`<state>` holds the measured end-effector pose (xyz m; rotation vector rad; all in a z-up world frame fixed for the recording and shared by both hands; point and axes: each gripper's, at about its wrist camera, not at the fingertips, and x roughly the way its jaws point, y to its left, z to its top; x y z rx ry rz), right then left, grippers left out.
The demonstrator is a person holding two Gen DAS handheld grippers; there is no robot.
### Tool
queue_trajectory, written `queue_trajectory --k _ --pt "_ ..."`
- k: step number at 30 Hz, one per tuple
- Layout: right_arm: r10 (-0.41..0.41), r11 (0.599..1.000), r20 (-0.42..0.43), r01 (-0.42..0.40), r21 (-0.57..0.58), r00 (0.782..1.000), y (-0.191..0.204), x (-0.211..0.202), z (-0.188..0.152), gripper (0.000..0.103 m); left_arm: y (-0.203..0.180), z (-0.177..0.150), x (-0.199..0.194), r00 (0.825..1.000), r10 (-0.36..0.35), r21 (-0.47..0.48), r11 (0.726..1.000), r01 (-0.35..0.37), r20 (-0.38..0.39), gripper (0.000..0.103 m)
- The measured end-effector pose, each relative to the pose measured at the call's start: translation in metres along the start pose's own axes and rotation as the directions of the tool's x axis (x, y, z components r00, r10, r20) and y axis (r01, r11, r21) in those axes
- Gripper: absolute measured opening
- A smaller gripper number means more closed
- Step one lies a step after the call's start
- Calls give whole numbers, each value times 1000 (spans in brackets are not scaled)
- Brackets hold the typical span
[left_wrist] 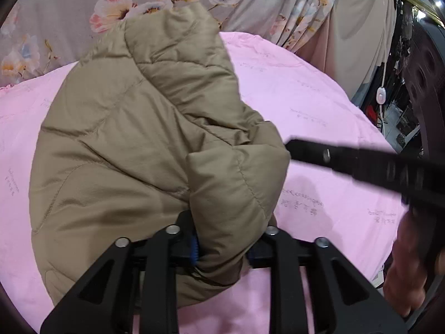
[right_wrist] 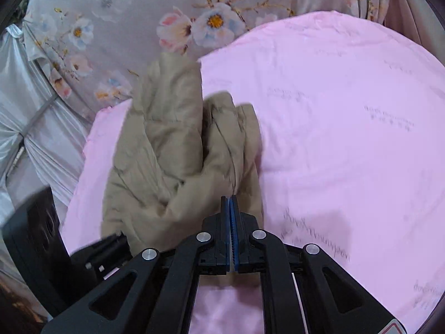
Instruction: Fold large clothes
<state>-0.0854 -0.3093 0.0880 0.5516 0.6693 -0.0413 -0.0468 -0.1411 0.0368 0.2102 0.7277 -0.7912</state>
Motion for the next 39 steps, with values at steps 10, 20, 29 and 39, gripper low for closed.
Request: queue_trajectory --k 10,20,29,39 --pt "109 992 83 -114 59 991 52 3 77 61 59 19 -97 983 -40 -155 985 69 181 78" --pt "32 934 -57 -10 356 998 51 83 109 63 193 115 -99 959 248 -432 886 -167 138 76" --pt "-128 944 -16 127 303 992 41 87 95 12 181 161 -20 981 194 -423 890 -173 7 67" --pt "-226 959 5 221 177 974 -6 116 61 11 162 139 64 970 220 -378 893 -243 -105 63"
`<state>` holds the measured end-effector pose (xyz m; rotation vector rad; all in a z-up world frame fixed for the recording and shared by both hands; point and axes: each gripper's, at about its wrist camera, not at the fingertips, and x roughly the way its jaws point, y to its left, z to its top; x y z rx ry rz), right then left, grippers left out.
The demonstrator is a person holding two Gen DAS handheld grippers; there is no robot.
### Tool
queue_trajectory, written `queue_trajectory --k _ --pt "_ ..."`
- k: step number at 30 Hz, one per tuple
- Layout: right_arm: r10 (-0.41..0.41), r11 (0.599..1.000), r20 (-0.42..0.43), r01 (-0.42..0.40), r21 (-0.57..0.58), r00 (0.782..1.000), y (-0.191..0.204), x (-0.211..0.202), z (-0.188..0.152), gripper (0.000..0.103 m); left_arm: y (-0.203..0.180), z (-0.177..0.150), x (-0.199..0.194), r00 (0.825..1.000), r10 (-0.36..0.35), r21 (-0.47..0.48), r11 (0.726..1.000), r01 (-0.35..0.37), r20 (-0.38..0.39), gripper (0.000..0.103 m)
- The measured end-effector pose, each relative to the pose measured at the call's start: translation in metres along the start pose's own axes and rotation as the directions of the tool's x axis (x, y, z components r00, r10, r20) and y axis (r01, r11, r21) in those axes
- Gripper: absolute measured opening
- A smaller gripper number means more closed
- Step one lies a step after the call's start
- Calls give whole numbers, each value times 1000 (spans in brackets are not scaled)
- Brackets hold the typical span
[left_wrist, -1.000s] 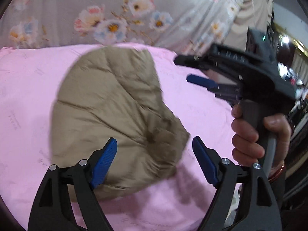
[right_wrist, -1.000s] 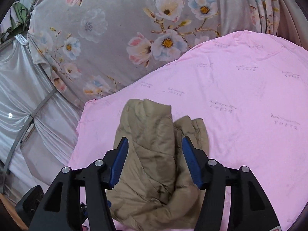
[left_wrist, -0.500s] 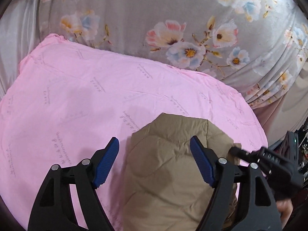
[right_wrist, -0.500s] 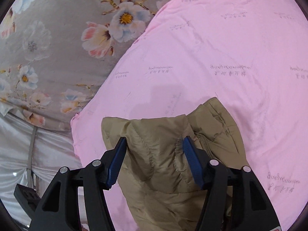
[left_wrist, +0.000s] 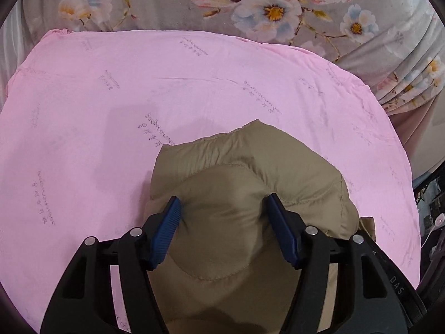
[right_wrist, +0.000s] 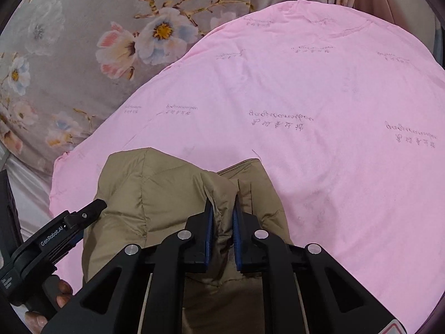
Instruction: Fold large clothes
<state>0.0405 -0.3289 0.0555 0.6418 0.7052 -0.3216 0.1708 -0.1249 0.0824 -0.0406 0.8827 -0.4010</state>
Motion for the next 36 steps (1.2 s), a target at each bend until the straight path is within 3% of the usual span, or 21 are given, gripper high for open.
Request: queue_trajectory --k 7,25,29,32,34,35,36 --pt "-56 991 40 60 -118 998 7 21 -11 17 -3 -13 16 997 53 12 998 -54 63 69" --pt "8 997 53 -4 -73 999 -11 45 -15 20 -5 -23 45 985 101 17 994 -105 137 77" --pt "57 998 53 -54 -44 997 -18 46 -14 21 -6 -23 46 982 120 21 992 -125 148 77" --pt "141 990 63 -141 -2 988 -30 40 -13 24 -6 -23 43 981 122 23 992 -127 150 77" --pt "136 991 83 -137 8 987 -34 20 -13 27 -6 -25 35 982 122 31 991 -128 146 77" --pt "127 992 114 -128 0 985 -36 6 -15 34 -5 -28 26 982 119 46 991 -127 150 77" --pt "114 994 169 -112 -22 979 -36 -17 -19 34 -4 -33 11 979 121 60 989 -132 165 77"
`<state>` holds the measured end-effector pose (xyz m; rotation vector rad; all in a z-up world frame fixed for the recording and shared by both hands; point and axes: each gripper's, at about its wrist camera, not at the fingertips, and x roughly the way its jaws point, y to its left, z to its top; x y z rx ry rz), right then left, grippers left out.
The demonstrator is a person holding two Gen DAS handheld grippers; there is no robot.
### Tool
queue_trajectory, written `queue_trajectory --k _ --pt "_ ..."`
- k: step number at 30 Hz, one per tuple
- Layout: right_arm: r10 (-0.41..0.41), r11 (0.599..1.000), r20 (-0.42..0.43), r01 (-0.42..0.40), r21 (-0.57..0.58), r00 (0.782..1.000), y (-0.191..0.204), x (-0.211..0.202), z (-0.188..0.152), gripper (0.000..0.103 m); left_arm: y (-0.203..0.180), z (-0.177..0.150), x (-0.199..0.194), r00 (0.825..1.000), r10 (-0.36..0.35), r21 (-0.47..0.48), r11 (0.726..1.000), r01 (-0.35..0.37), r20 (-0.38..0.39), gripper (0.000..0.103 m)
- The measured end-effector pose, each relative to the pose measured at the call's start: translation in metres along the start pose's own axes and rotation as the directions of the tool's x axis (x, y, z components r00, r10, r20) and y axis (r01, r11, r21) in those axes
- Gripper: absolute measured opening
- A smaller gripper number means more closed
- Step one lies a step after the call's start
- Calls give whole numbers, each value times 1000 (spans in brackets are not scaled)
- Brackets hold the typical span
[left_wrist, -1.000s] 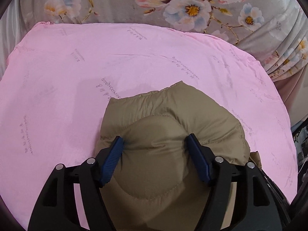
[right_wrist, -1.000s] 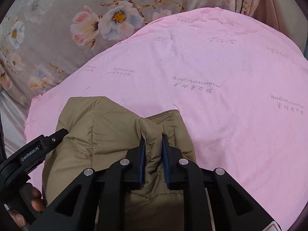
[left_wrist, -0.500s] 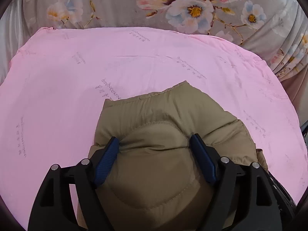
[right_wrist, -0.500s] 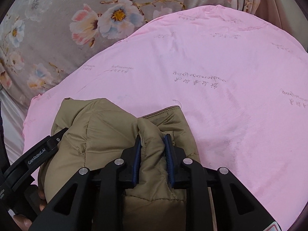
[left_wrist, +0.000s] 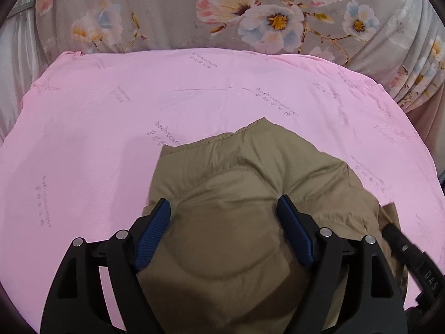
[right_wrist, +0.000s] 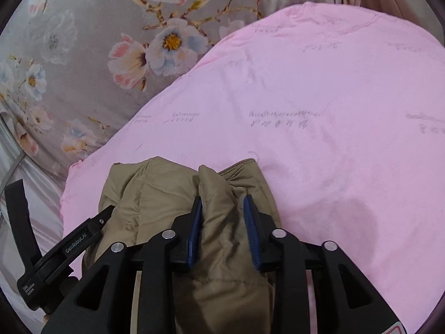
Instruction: Fold large clothes
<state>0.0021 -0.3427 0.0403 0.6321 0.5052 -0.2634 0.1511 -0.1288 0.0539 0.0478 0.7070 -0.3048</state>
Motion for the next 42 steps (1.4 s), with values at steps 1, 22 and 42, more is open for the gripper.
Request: queue_trajectory --k 1,22,42 --pt "-20 999 41 22 -32 999 5 -17 -1 34 2 -3 -14 1000 4 5 1000 -4 16 76" --pt "-147 936 43 153 -317 988 34 -18 -73 7 9 -76 -50 1000 -1 38 999 1 20 88" --pt "15 990 -103 -29 -137 995 10 -43 -35 14 24 -68 -55 997 -56 50 997 59 -59 88"
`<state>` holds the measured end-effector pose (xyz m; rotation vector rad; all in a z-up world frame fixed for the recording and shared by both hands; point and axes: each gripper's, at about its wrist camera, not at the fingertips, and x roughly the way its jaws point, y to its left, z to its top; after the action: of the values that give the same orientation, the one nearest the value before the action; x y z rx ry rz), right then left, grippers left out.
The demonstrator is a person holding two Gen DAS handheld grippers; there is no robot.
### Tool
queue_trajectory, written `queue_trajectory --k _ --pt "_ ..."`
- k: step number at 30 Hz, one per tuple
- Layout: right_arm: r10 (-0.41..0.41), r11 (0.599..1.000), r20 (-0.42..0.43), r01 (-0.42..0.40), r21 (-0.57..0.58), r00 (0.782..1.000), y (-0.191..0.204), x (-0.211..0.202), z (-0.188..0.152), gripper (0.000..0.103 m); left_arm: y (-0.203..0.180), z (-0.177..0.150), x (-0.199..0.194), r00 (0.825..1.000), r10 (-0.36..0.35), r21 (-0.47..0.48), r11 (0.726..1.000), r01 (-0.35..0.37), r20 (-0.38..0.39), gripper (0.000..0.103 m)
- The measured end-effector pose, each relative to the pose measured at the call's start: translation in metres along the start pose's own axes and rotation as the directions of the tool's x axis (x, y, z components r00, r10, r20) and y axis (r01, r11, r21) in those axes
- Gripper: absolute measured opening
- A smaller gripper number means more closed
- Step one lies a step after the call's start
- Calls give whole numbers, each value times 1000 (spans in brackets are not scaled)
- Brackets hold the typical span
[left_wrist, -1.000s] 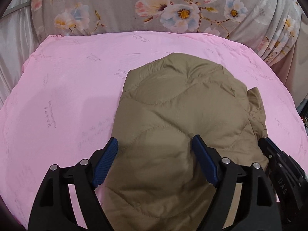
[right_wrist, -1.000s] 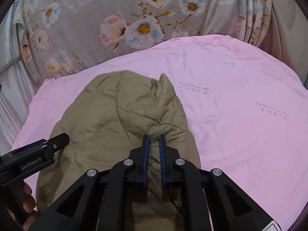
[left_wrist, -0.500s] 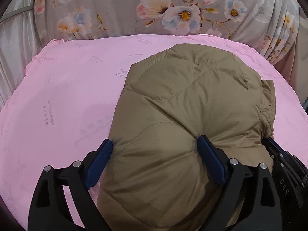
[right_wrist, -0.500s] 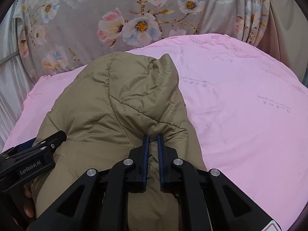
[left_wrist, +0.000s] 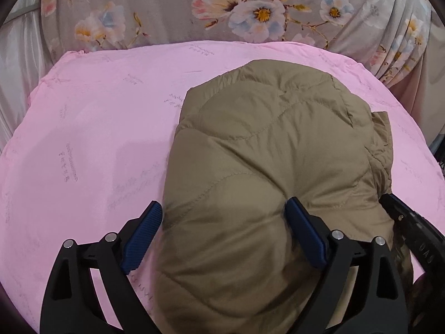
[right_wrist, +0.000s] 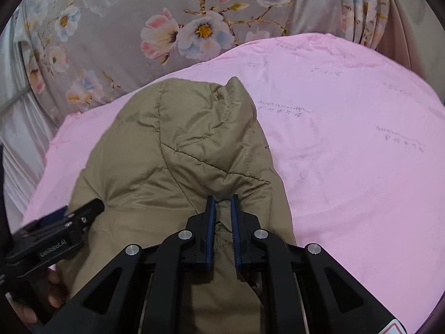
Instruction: Fold large clothes
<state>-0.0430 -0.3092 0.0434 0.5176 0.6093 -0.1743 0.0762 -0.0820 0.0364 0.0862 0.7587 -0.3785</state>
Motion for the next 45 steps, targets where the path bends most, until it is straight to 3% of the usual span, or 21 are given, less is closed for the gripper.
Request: queue_trajectory --k 3,4,7,11,13,16,18,22,24,26,30,33,34,35,39,45 --pt "72 991 3 -72 112 997 -29 -24 24 23 29 8 -15 995 -92 -54 995 89 -44 87" --pt "82 986 -6 -81 146 997 -41 -27 31 30 39 10 -18 992 -113 -74 991 109 -55 87" --pt "144 962 -99 -116 246 985 -75 -16 45 48 71 17 -15 973 -206 -134 972 191 -106 88" --pt "221 935 -220 -142 325 950 -96 12 43 57 98 18 10 913 -357 -232 922 311 -197 88" --pt "227 935 -272 -131 329 935 -96 24 37 58 101 15 20 903 -368 -262 914 308 -222 88" --pt "202 942 -284 -106 320 937 -91 33 29 58 103 11 28 898 -377 -290 906 307 -227 88" --pt "169 949 -236 -93 302 957 -84 25 28 58 102 10 24 907 -364 -291 909 297 -210 88" --pt "122 977 -125 -98 187 985 -49 4 42 58 89 20 2 943 -297 -237 937 256 -153 88" --pt "97 988 -76 -87 125 992 -29 6 56 58 70 33 -7 969 -225 -177 963 205 -104 88" --pt "102 987 -60 -93 134 993 -15 19 72 58 45 51 -11 986 -154 -112 983 147 -57 88" --pt "94 992 -39 -90 90 995 17 39 95 58 6 77 0 995 -90 -51 995 88 -35 88" --pt "62 989 -106 -47 137 992 22 72 102 57 -10 92 13 1000 -23 -27 999 22 -22 88" --pt "37 991 -111 -22 130 993 20 77 100 40 -14 95 17 1000 -8 -25 1000 8 -20 88" --pt "3 995 -105 7 102 994 20 79 97 14 -18 99 23 1000 3 -21 1000 -4 -19 88" --pt "-60 998 6 60 26 998 21 71 83 9 -27 101 41 999 38 -3 999 -39 -23 90" --pt "-58 996 -46 60 59 997 -4 99 73 9 -33 97 61 998 46 -9 999 -47 -34 94"
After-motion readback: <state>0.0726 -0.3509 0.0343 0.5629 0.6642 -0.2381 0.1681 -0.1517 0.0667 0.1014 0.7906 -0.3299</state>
